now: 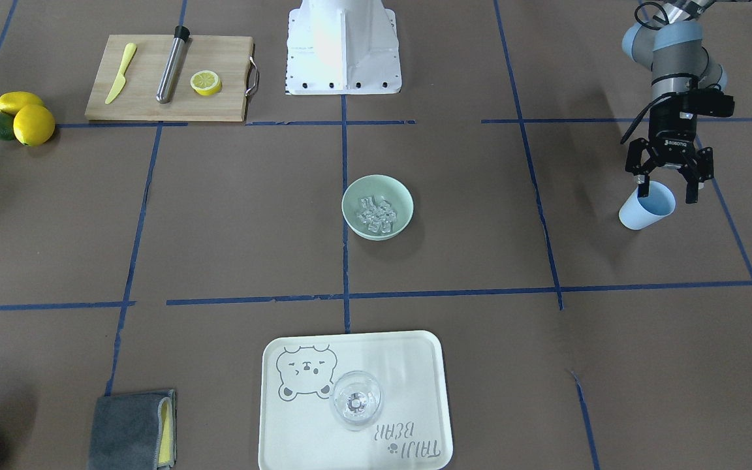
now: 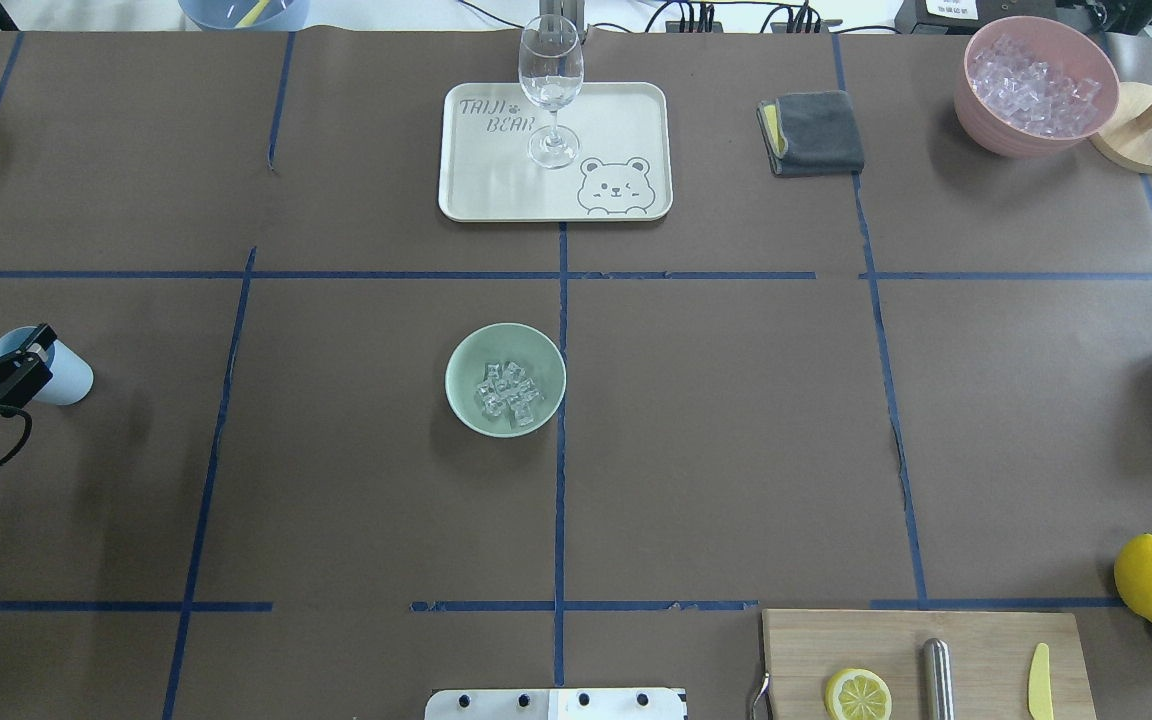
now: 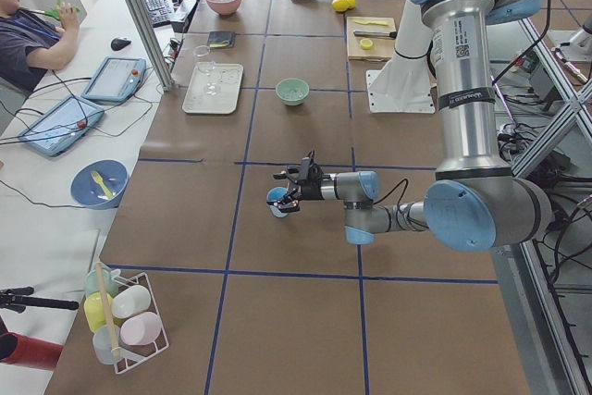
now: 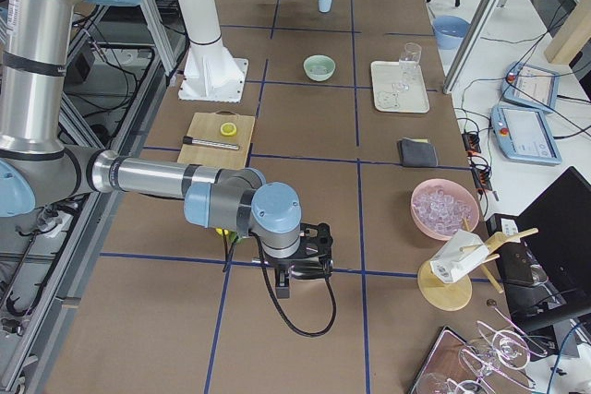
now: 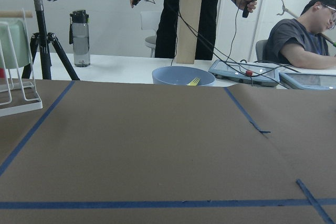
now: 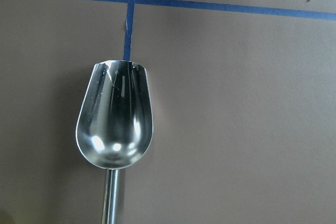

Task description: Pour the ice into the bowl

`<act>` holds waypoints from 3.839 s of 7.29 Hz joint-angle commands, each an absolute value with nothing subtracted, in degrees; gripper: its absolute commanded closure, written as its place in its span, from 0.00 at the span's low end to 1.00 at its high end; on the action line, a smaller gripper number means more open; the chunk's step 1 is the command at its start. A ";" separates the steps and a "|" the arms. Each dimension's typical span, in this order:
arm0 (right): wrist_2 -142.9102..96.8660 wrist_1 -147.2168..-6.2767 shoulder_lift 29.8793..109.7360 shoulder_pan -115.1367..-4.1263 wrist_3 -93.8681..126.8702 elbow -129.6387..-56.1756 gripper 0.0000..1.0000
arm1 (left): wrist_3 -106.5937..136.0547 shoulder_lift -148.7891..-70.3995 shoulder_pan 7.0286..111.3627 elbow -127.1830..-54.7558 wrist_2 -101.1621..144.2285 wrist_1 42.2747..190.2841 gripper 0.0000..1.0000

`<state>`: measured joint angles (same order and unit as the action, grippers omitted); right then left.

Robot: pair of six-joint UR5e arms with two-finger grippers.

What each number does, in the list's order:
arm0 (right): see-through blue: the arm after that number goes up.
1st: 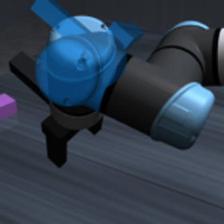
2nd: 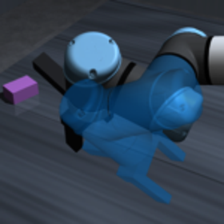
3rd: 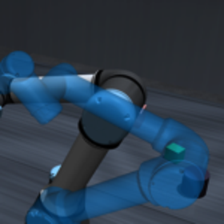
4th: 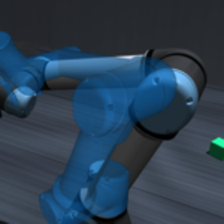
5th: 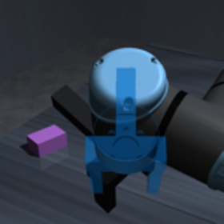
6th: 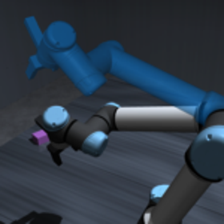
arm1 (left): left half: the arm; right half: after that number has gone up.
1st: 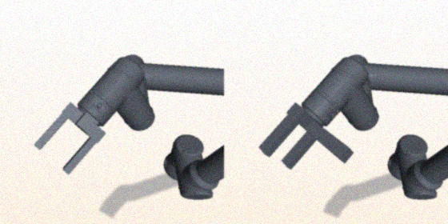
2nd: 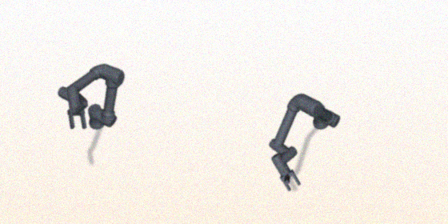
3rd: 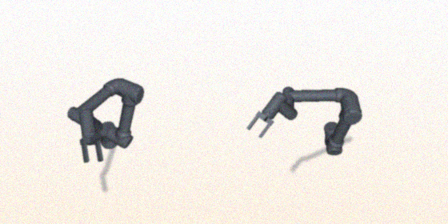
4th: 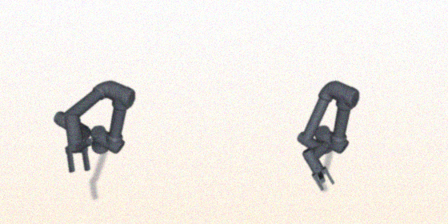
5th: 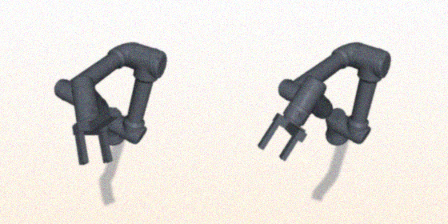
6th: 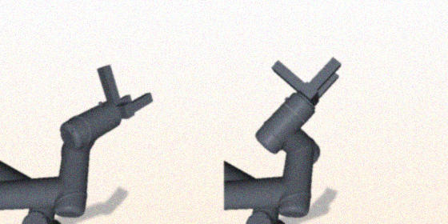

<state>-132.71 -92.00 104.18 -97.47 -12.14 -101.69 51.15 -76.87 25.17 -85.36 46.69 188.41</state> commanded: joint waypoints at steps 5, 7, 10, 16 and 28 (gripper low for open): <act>-132.71 -91.14 104.15 -97.47 -12.13 -101.69 0.00 | 16.41 -78.22 62.86 -99.98 97.84 160.85 0.00; -132.71 -90.10 104.24 -97.47 -12.04 -101.60 0.00 | 0.86 -83.73 74.74 -101.78 107.18 142.21 0.00; -132.71 -89.56 103.72 -97.47 -12.04 -101.78 0.00 | -0.09 -92.54 87.01 -100.46 124.10 101.89 0.00; -139.98 -89.48 102.13 -89.25 -8.81 -113.00 0.00 | -6.63 -87.19 92.72 -95.62 140.01 90.70 0.00; -105.58 -93.22 58.14 -32.71 64.25 -108.41 0.00 | -8.09 -88.24 92.46 -95.98 136.76 90.70 0.00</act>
<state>-112.22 -87.15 64.13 -36.90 63.85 -112.78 -8.09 -88.24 92.46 -96.02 136.76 90.70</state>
